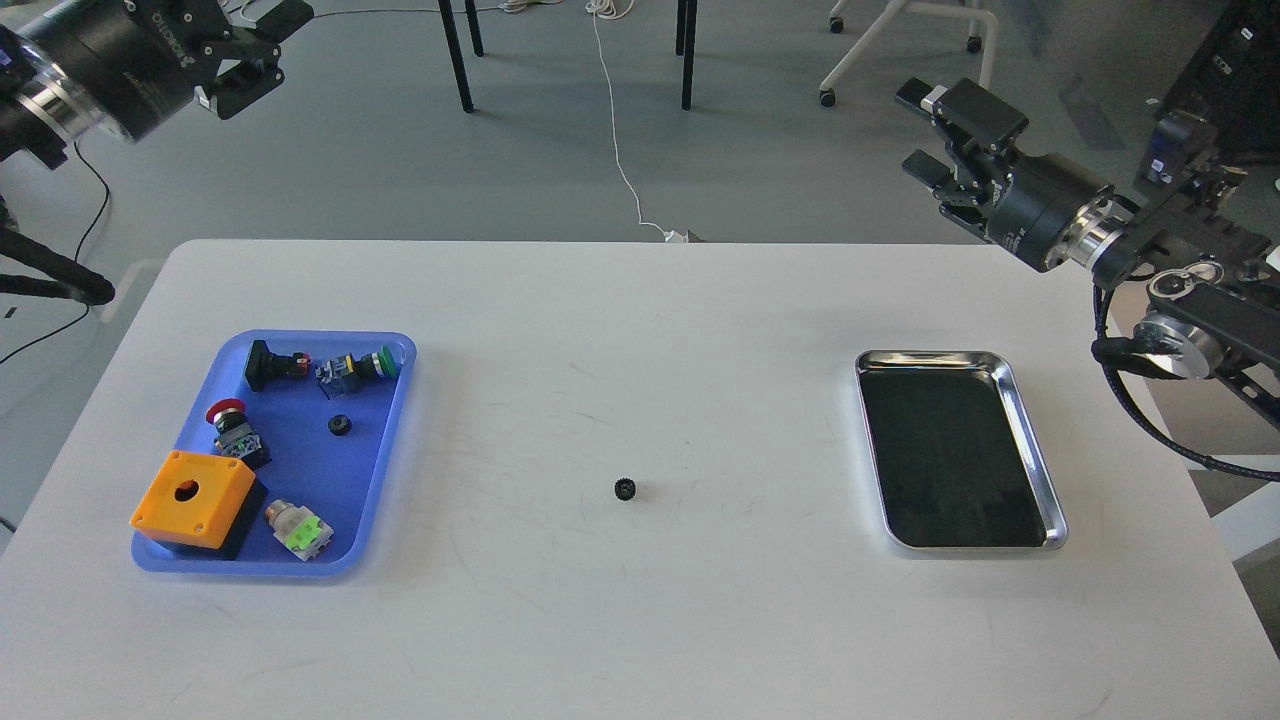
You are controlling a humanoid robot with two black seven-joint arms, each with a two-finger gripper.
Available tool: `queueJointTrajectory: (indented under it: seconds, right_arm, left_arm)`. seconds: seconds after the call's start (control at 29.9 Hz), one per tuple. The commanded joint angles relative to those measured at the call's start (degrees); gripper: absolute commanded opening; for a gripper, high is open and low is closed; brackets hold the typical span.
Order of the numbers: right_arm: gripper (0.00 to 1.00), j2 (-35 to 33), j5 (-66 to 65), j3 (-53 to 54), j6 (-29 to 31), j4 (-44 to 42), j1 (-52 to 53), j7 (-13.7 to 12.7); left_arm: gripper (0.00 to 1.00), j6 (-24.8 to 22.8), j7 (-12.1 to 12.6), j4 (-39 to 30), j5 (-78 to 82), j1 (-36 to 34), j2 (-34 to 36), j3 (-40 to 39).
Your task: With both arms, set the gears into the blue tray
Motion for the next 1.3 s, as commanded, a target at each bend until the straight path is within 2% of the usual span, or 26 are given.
queueJointTrajectory:
  seconds: [0.0,1.27]
  right_arm:
    - [0.98,0.01,0.00,-0.01,0.00,0.00,0.00,0.01]
    - [0.98,0.01,0.00,-0.01,0.00,0.00,0.00,0.01]
  left_arm:
    - [0.98,-0.01,0.00,0.02,0.00,0.01,0.00,0.00]
    - [0.98,-0.01,0.00,0.02,0.00,0.01,0.00,0.00]
